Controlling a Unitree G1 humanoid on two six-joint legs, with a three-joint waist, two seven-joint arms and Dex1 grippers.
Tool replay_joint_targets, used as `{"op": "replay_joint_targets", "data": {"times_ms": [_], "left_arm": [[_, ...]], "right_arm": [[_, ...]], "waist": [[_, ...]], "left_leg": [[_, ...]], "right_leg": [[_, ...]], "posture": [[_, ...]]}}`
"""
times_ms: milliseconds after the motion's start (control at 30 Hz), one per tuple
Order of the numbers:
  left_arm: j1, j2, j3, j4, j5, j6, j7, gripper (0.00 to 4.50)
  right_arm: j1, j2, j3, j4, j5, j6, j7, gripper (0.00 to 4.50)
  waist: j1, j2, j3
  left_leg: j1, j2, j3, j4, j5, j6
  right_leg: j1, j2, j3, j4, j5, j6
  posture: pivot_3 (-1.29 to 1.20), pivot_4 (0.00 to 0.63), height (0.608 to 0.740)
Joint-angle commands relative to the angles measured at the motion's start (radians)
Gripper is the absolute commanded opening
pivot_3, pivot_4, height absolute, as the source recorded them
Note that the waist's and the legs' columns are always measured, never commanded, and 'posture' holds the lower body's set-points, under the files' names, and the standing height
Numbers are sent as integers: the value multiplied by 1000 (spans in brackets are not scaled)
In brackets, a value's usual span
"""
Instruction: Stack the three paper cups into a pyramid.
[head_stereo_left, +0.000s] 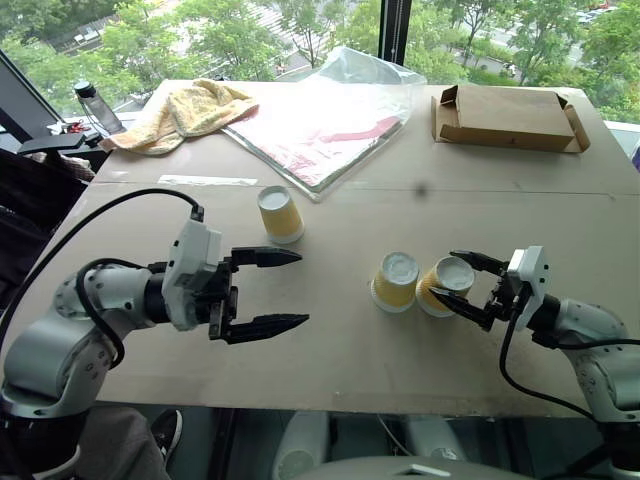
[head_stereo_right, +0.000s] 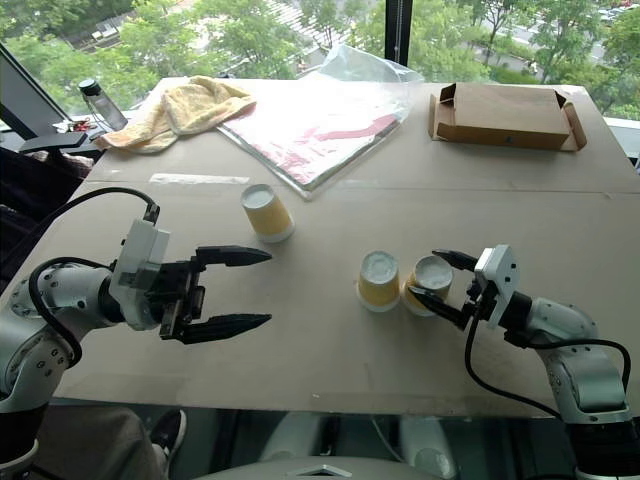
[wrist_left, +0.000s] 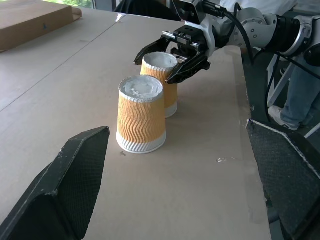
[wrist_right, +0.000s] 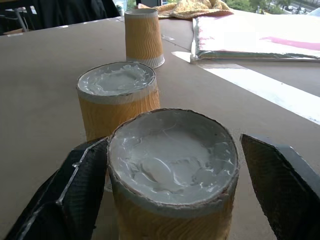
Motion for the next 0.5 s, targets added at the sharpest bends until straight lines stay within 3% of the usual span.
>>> {"op": "replay_joint_targets", "data": {"times_ms": [33,167,333,500], "left_arm": [[6,8,36,-22,-13,-7,2,4500],[20,4,54,-26,-21,-4,13,4500],[65,-12,113,-11,-31,-2,38,4500],[72,-79,138,40,10,-38,112,4500]], "right_arm": [[11,-17,-29,-29,14,-11,8,4447],[27,-80,-101,-75,80,39,30,4447],[45,-222,-202,-223,343,266,74,4447],[5,-253,-214,-317,510,370,49,4447]], "waist": [[0,0,0],[0,1,0],[-1,1,1],[0,1,1]], "left_leg": [[0,0,0,0,0,0],[0,0,0,0,0,0],[0,0,0,0,0,0],[0,1,0,0,0,1]], "right_leg": [[0,0,0,0,0,0],[0,0,0,0,0,0],[0,0,0,0,0,0],[0,0,-1,0,0,0]], "posture": [[0,150,740],[0,150,740],[0,150,740],[0,150,740]]}}
